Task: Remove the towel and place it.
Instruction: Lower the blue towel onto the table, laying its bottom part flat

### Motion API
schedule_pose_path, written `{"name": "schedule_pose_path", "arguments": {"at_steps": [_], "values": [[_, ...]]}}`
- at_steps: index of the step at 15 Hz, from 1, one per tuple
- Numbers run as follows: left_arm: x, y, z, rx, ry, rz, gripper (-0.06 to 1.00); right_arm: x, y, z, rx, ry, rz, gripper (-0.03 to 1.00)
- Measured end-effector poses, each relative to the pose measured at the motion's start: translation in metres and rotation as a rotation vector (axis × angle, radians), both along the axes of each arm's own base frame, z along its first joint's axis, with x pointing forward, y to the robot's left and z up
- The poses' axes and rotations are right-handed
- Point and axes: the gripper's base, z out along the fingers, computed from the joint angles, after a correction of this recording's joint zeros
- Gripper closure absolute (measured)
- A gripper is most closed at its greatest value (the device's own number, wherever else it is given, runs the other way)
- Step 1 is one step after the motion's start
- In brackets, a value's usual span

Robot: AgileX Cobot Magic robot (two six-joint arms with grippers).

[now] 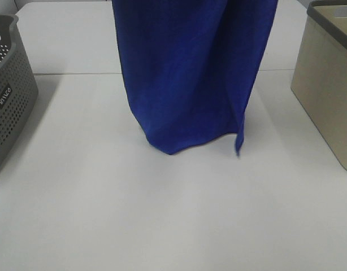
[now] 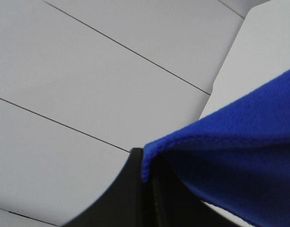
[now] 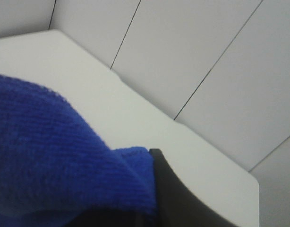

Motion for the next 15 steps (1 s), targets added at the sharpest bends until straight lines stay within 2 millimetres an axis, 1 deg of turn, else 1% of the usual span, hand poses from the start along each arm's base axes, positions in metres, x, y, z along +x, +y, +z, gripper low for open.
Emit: {"name": "schedule_pose_path", "arguments": {"at_steps": [1,2,3,4,5,6,7,8,9,10,11,12,13,14,15], "values": [[0.015,0.005,-0.006,-0.018,-0.011,0.004,0.94,0.013,0.006,-0.005,0.032,-0.041,0.005,0.95],[0.022,0.009,-0.009,-0.027,-0.021,0.007,0.94,0.021,0.009,-0.009,0.047,-0.050,0.008,0.95],[0.040,0.015,-0.017,-0.063,-0.047,-0.006,0.94,0.037,0.015,-0.019,0.074,-0.072,0.011,0.95],[0.057,0.019,-0.025,-0.108,-0.082,-0.039,0.94,0.056,0.023,-0.034,0.106,-0.101,0.011,0.95],[0.096,0.027,-0.056,-0.140,-0.141,-0.117,0.94,0.091,0.035,-0.059,0.174,-0.203,0.002,0.95],[0.107,0.029,-0.065,-0.146,-0.156,-0.138,0.94,0.100,0.038,-0.066,0.188,-0.232,-0.002,0.95],[0.126,0.033,-0.076,-0.146,-0.197,-0.167,0.94,0.117,0.043,-0.079,0.214,-0.282,-0.008,0.95],[0.144,0.036,-0.082,-0.138,-0.240,-0.170,0.94,0.135,0.049,-0.085,0.255,-0.347,-0.013,0.95],[0.161,0.041,-0.075,-0.146,-0.306,-0.153,0.94,0.148,0.053,-0.079,0.319,-0.411,-0.015,0.95],[0.174,0.046,-0.065,-0.167,-0.373,-0.134,0.94,0.152,0.055,-0.076,0.351,-0.428,-0.014,0.95],[0.177,0.049,-0.046,-0.198,-0.456,-0.126,0.94,0.162,0.059,-0.071,0.413,-0.460,-0.008,0.95],[0.177,0.050,-0.038,-0.209,-0.499,-0.123,0.94,0.167,0.061,-0.059,0.450,-0.508,0.005,0.95],[0.175,0.051,-0.024,-0.227,-0.574,-0.121,0.94,0.167,0.062,-0.048,0.460,-0.540,0.016,0.95],[0.177,0.052,-0.022,-0.235,-0.605,-0.117,0.94,0.166,0.061,-0.042,0.455,-0.544,0.019,0.95],[0.179,0.052,-0.024,-0.236,-0.607,-0.110,0.94,0.166,0.062,-0.042,0.440,-0.529,0.019,0.95]]}}
